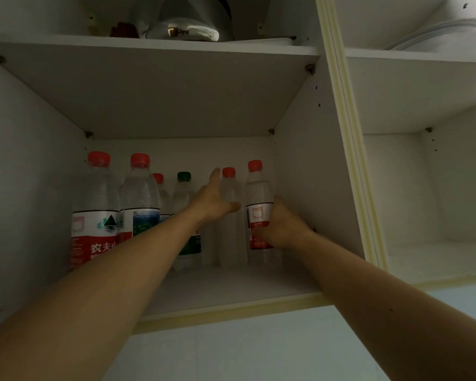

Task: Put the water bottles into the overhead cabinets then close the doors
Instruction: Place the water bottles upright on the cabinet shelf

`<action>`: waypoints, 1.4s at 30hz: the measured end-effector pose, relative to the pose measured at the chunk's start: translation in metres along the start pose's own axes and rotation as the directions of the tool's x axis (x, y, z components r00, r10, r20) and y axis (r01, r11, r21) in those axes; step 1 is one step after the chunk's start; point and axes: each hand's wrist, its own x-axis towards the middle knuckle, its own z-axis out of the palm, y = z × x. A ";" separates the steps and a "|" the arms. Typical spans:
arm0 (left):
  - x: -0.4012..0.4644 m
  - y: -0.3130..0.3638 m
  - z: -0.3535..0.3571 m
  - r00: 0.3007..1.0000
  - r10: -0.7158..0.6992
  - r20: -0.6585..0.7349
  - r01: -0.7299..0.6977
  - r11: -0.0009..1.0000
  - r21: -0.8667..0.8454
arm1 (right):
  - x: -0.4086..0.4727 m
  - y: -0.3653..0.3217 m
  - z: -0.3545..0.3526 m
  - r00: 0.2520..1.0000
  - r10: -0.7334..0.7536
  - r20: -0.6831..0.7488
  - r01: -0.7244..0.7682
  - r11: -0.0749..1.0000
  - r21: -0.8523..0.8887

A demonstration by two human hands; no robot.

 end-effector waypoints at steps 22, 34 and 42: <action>-0.007 -0.018 -0.006 0.973 0.196 -0.120 -0.044 0.671 0.740 | 0.007 0.005 -0.001 1.000 -0.001 0.028 0.001 1.000 -0.009; -0.020 -0.037 -0.010 0.992 0.113 0.057 -0.112 0.569 0.814 | 0.010 0.000 0.000 0.997 0.072 0.036 -0.070 0.996 -0.057; -0.023 -0.033 -0.012 0.997 0.081 0.009 -0.053 0.559 0.827 | 0.022 -0.018 -0.003 0.973 0.187 0.132 -0.165 0.973 -0.164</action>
